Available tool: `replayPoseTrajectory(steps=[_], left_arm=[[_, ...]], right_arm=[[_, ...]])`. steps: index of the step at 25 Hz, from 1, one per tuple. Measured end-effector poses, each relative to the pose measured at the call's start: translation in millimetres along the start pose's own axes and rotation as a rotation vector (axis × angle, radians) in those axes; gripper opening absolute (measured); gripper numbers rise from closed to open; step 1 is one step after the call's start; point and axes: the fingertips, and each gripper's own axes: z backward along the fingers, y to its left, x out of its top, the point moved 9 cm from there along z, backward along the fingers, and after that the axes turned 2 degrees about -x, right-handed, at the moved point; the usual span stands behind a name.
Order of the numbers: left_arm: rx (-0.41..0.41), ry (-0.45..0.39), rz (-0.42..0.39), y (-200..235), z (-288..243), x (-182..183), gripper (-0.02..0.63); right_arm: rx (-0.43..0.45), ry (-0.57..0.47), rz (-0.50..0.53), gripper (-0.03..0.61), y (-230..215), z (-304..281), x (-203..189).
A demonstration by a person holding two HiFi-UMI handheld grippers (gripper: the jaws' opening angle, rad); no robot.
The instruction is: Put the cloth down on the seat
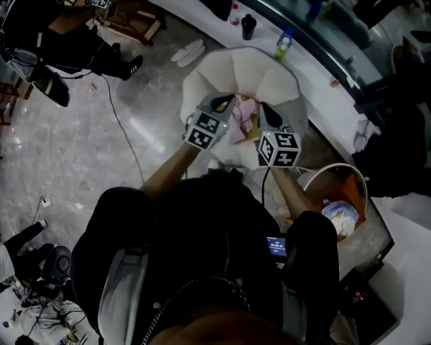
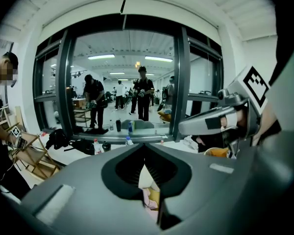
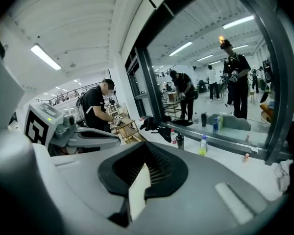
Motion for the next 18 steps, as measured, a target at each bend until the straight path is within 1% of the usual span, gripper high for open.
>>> replayPoseTrajectory(steps=[4,8,13,18], left_arm=[[0.028,-0.058,0.005,-9,20,27,0.009],[0.045,-0.091,-0.006,-16,29,43,0.009],[0.061,-0.110,-0.011,-17,38,50,0.009],[0.078,-0.116,-0.022,-18,44,52,0.009]], right_arm=[[0.017,-0.028,0.025,0.002,4,8,14],[0.030,-0.075,0.048,0.002,9,16,28],[0.053,-0.116,0.074,0.002,17,21,35],[0.060,-0.131,0.086,0.002,22,24,37]])
